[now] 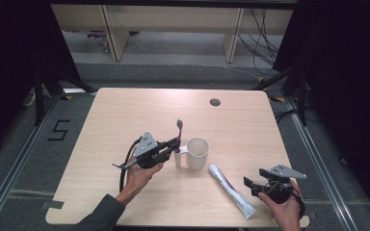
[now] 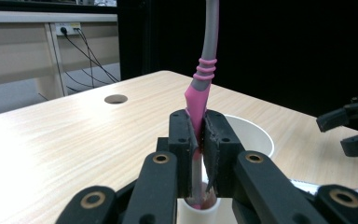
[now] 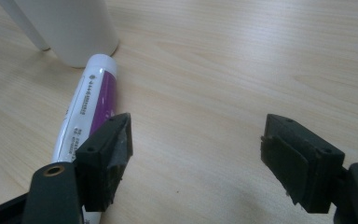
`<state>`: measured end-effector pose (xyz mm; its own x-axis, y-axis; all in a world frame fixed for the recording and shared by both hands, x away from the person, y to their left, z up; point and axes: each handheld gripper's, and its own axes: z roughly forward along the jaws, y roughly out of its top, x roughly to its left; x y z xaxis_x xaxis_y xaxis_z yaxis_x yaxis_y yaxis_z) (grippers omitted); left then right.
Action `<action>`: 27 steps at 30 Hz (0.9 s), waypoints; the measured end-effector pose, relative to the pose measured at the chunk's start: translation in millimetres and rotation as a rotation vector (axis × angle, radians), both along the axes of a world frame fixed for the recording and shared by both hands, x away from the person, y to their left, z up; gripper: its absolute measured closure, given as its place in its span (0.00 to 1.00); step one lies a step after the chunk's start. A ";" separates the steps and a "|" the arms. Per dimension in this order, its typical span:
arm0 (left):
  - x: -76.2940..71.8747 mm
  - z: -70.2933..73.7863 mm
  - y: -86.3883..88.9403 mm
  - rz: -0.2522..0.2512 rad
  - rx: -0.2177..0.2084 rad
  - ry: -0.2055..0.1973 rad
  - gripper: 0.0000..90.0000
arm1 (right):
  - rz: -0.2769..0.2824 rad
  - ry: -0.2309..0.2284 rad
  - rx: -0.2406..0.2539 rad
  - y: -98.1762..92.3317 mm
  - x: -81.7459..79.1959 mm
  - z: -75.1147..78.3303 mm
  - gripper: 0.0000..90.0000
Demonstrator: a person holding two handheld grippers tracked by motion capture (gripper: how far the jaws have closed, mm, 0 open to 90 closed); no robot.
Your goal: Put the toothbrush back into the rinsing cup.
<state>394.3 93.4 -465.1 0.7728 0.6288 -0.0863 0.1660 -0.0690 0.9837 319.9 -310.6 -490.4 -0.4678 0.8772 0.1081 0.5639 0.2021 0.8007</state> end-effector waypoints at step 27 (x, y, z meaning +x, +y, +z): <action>-2.7 -7.9 -0.2 0.001 0.056 -0.003 0.80 | 0.001 -0.001 0.002 -0.1 -0.1 0.0 0.29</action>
<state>391.6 93.2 -473.0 0.7726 0.6330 -0.0491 0.1633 -0.1235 0.9788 319.8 -310.7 -490.4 -0.4686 0.8766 0.1094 0.5631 0.2010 0.8015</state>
